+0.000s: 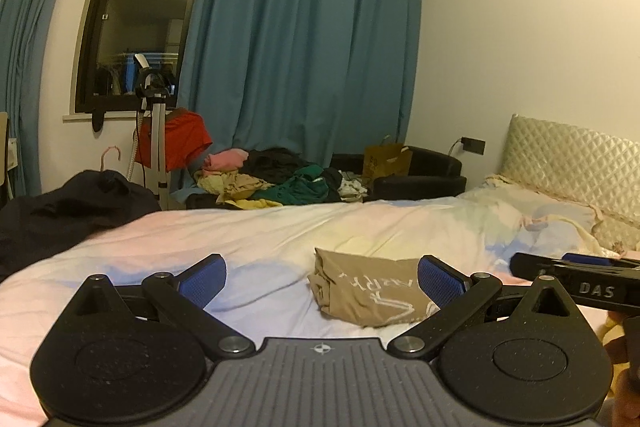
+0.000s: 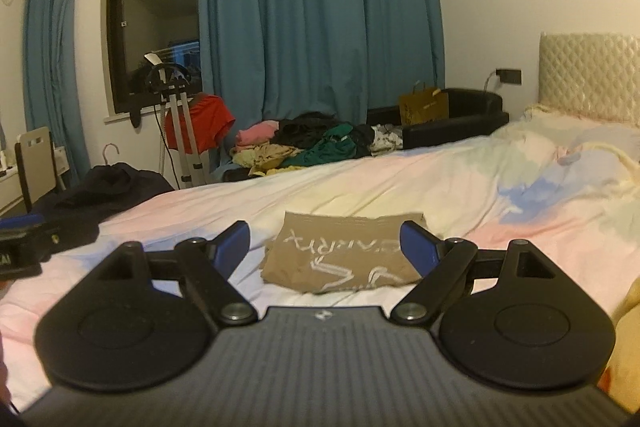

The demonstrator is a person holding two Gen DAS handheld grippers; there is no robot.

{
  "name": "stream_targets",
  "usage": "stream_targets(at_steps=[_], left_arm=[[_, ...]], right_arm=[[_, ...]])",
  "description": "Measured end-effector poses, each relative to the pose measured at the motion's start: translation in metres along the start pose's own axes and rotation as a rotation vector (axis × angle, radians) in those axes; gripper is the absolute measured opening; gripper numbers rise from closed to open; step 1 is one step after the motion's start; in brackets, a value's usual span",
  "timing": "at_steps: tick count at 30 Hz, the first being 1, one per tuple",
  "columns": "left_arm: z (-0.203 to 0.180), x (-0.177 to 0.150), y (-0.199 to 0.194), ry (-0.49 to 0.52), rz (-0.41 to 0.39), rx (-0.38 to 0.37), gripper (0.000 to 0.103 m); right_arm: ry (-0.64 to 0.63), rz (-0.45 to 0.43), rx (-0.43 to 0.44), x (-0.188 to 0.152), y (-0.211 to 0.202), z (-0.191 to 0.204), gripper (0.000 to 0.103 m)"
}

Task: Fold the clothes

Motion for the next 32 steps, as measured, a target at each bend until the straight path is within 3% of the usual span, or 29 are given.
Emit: stream_targets(at_steps=[8, 32], left_arm=[[0.003, -0.022, 0.006, 0.018, 0.019, 0.017, 0.103], [0.011, -0.037, 0.005, 0.044, 0.046, 0.079, 0.103]], right_arm=[[0.004, 0.018, -0.017, -0.038, 0.013, 0.008, 0.084], [-0.062, 0.054, -0.067, -0.048, 0.016, 0.018, 0.084]])
Point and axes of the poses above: each gripper's, at about its wrist camera, not at the fingertips, and y roughly the way its jaws point, z to its left, x to its top, the point moved 2 cm from there along y, roughly the way its jaws point, and after that the axes turned 12 degrees about -z, right-handed, at the moved point
